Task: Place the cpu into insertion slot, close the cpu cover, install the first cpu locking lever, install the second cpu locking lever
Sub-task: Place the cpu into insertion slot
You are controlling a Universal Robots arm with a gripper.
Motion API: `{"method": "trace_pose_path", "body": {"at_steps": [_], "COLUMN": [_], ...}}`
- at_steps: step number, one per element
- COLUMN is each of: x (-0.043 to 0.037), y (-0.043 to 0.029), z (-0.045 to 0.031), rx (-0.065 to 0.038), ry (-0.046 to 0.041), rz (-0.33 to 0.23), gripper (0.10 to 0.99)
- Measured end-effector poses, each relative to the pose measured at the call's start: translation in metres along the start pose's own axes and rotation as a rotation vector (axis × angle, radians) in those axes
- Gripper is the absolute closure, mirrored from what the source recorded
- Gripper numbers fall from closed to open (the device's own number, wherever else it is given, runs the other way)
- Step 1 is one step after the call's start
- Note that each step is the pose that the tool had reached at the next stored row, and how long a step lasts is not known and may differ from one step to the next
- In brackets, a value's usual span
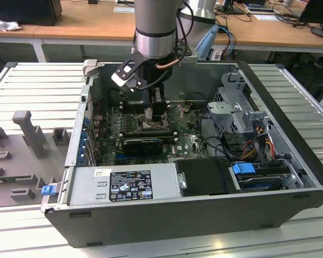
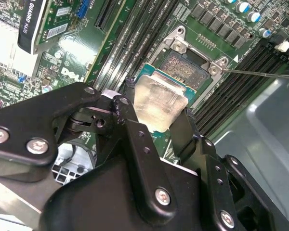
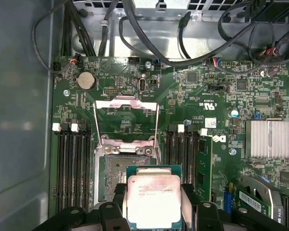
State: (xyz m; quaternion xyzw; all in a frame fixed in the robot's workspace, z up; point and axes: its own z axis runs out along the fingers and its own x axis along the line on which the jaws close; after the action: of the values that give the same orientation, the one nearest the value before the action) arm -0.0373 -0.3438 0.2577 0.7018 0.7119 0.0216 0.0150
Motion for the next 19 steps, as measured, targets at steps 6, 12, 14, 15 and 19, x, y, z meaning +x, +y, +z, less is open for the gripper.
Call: {"method": "trace_pose_path", "body": {"at_steps": [6,12,14,15,19], "x": [0.0020,0.0024,0.0030,0.0033,0.0039], "y": [-0.0002,-0.0005,-0.0005,-0.0005,-0.0007], "z": [0.0041,0.0087,0.0096,0.0104,0.0135], "rx": [0.000,0.000,0.000,0.000,0.000], "ry": [0.0000,-0.0002,-0.0002,-0.0001,-0.0004], "rz": [0.004,0.006,0.006,0.006,0.012], "gripper": [0.553,0.553,0.553,0.553,0.553]}}
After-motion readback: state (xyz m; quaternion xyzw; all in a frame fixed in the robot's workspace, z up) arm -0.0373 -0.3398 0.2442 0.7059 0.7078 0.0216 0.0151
